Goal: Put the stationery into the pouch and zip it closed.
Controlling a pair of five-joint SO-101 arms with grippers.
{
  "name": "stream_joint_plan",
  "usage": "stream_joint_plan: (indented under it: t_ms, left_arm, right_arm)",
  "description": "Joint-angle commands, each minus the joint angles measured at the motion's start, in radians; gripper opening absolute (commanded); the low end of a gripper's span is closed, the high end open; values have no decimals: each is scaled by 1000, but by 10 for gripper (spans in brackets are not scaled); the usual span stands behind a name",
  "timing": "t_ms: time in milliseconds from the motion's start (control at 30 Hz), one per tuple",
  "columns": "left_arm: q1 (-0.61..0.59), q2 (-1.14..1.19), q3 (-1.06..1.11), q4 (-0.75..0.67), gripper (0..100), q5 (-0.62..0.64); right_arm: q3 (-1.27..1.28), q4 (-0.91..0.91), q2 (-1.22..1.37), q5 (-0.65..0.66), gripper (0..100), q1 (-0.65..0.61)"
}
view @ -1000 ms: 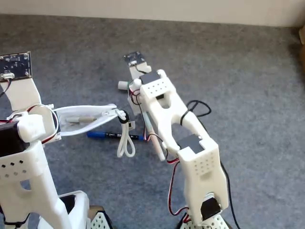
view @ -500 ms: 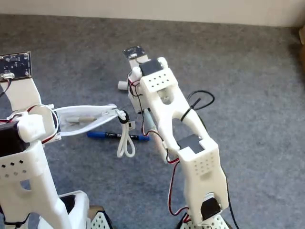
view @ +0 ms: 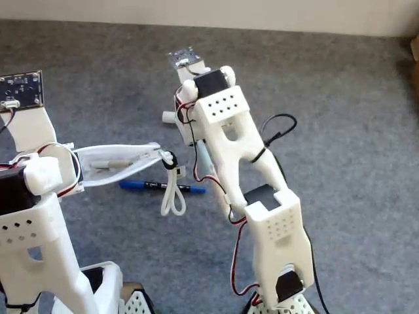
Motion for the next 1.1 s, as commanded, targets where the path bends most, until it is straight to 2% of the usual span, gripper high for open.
stream_joint_plan:
  t_ms: [0,267,600,833,1067]
  left_arm:
    - [16,13,5,2,8,3]
    - [16,13,5,2,8,3]
    - [16,13,5,2,8,3]
    - [16,13,5,2,8,3]
    - [16,13,5,2,8,3]
  right_arm:
    - [28,21,-191,-60,5,-31]
    - [268,7,-510,-63,5,-101]
    - [308,5,-786,-66,5,-120]
    - [314,-87,-924,-227,5,-177]
    - [312,-171,-1029,-239,5,-180]
